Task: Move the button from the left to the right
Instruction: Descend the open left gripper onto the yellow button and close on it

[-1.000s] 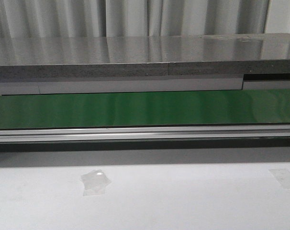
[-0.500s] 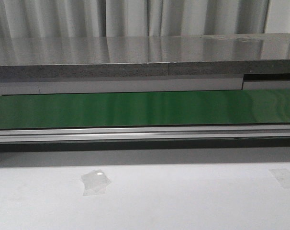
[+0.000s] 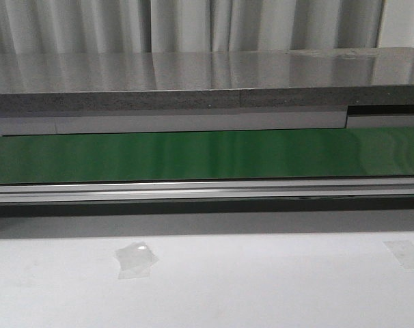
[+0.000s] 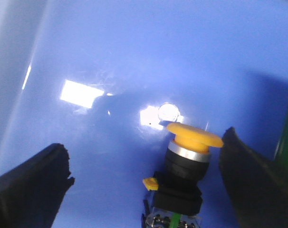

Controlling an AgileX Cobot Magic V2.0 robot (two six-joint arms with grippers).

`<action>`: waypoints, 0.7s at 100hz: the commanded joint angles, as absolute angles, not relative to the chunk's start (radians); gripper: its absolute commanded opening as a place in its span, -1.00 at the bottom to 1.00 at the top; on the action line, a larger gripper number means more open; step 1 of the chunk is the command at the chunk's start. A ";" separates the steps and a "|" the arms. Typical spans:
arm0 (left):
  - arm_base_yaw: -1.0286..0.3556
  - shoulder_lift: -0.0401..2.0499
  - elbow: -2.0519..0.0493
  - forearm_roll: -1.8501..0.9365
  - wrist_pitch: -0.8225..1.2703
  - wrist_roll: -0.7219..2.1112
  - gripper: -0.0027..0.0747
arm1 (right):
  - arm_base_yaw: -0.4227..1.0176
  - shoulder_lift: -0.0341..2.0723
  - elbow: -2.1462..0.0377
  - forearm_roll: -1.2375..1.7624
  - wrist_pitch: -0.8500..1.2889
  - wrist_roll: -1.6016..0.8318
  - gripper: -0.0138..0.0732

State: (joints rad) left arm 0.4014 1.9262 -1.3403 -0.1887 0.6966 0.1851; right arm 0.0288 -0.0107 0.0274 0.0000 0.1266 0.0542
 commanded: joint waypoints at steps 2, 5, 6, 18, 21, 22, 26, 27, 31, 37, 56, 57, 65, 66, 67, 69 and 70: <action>0.404 1.875 -1.371 -0.208 0.664 0.183 0.63 | 0.031 -0.030 0.013 -0.012 0.038 0.054 -0.84; 0.404 1.875 -1.371 -0.208 0.662 0.183 0.63 | 0.031 -0.030 0.013 -0.012 0.038 0.054 -0.84; 0.404 1.875 -1.371 -0.208 0.662 0.183 0.63 | 0.031 -0.030 0.013 -0.012 0.038 0.054 -0.84; 0.404 1.897 -1.373 -0.220 0.671 0.183 0.63 | 0.031 -0.030 0.013 -0.012 0.038 0.054 -0.84; 0.404 1.904 -1.373 -0.226 0.673 0.183 0.63 | 0.031 -0.030 0.013 -0.012 0.038 0.054 -0.84; 0.404 1.905 -1.373 -0.229 0.675 0.183 0.63 | 0.031 -0.030 0.013 -0.012 0.038 0.054 -0.84; 0.404 1.912 -1.373 -0.233 0.674 0.183 0.63 | 0.031 -0.030 0.013 -0.012 0.038 0.054 -0.84; 0.404 1.914 -1.373 -0.233 0.675 0.183 0.63 | 0.031 -0.030 0.013 -0.012 0.038 0.054 -0.84; 0.404 1.919 -1.373 -0.233 0.677 0.183 0.63 | 0.031 -0.030 0.013 -0.012 0.038 0.054 -0.84; 0.404 1.920 -1.373 -0.233 0.677 0.184 0.63 | 0.031 -0.030 0.013 -0.012 0.038 0.054 -0.84; 0.404 1.921 -1.373 -0.233 0.673 0.185 0.63 | 0.031 -0.030 0.013 -0.012 0.038 0.054 -0.84; 0.404 1.921 -1.373 -0.233 0.671 0.185 0.63 | 0.031 -0.030 0.013 -0.012 0.038 0.054 -0.84; 0.404 1.928 -1.373 -0.233 0.671 0.185 0.63 | 0.031 -0.030 0.013 -0.012 0.038 0.054 -0.84; 0.404 1.927 -1.373 -0.233 0.671 0.185 0.63 | 0.031 -0.030 0.013 -0.012 0.038 0.054 -0.84; 0.404 1.930 -1.373 -0.233 0.671 0.185 0.63 | 0.031 -0.030 0.013 -0.012 0.038 0.054 -0.84; 0.404 1.931 -1.373 -0.233 0.673 0.185 0.63 | 0.031 -0.030 0.013 -0.012 0.038 0.054 -0.84; 0.404 1.934 -1.373 -0.233 0.673 0.185 0.63 | 0.031 -0.030 0.013 -0.012 0.038 0.054 -0.84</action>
State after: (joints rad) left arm 0.4014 1.9707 -1.3454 -0.2145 0.6980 0.1872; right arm 0.0288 -0.0107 0.0274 0.0000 0.1266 0.0542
